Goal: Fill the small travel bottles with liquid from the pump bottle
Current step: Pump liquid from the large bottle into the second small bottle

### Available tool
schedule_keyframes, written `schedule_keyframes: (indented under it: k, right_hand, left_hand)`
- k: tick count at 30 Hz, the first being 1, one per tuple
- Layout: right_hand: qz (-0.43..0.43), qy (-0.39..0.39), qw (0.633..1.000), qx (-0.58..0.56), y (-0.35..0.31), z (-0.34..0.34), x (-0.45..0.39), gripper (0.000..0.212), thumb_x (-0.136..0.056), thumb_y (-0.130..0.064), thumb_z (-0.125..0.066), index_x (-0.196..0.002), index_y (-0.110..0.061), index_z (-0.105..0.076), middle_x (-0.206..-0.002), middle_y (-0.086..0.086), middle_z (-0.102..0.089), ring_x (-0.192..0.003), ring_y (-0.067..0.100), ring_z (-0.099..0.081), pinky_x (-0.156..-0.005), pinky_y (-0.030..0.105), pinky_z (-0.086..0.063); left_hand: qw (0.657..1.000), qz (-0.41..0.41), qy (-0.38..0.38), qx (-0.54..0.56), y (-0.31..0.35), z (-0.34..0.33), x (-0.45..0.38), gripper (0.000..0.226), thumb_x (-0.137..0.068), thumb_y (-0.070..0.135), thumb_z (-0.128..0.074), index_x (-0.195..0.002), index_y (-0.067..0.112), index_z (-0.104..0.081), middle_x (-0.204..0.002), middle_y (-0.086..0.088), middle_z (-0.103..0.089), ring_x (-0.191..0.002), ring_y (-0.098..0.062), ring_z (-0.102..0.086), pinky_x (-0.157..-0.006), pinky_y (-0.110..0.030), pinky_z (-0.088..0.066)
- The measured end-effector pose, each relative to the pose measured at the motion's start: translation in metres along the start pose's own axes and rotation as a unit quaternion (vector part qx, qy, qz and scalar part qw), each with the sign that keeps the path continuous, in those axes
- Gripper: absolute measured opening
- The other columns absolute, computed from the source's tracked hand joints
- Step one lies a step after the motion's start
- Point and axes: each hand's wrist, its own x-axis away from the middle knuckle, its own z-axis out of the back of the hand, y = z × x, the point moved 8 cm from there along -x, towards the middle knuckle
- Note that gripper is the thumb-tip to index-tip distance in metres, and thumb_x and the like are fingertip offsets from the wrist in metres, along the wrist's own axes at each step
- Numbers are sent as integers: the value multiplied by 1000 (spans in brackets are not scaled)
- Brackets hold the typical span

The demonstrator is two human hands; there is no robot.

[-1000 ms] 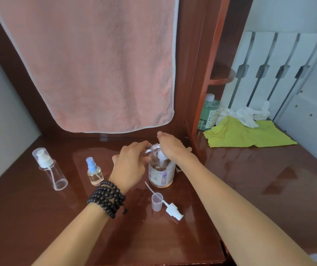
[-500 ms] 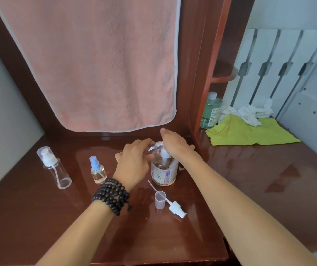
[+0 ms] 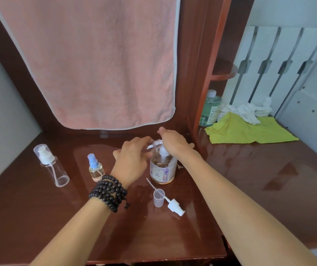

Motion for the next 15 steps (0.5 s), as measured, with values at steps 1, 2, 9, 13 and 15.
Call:
schedule_keyframes:
  k: [1,2,9,13,15]
  right_hand:
    - [-1,0,1000,3,0,0,1,58,-107,-50,-16,-149,-28,-50,-153,11,-47,-147,34,-32,-118,56,-8]
    - [2,1,1000,5,-2,0,2,60,-107,-51,-15,-150,-26,-48,-154,12,-47,-148,34,-31,-118,56,-8]
    - [76,13,997,-19,-17,20,6,55,-106,-55,-14,-150,-39,-43,-156,3,-45,-148,34,-31,-117,61,-7]
    - [35,10,999,-38,-4,10,1,52,-106,-50,-16,-144,-39,-50,-154,5,-48,-147,35,-32,-117,60,-6]
    - [16,11,999,-40,3,8,1,50,-107,-46,-18,-144,-36,-50,-153,7,-48,-147,34,-32,-118,59,-5]
  left_hand:
    - [1000,3,-1,6,-1,0,1,39,-91,19,-59,-126,35,-53,-105,17,-53,-104,-16,-49,-82,-38,-26]
    - [1000,4,-1,11,-1,0,1,39,-92,20,-59,-126,36,-53,-104,18,-53,-104,-15,-49,-82,-37,-26]
    - [999,-1,6,38,3,12,-4,35,-91,24,-60,-123,37,-55,-104,16,-55,-103,-11,-51,-81,-36,-27]
    - [1000,3,0,26,2,4,0,36,-92,20,-60,-124,35,-54,-104,16,-54,-102,-12,-49,-82,-37,-27]
    - [1000,7,-6,26,1,-1,2,36,-92,19,-59,-123,35,-54,-105,16,-54,-103,-13,-48,-83,-38,-27]
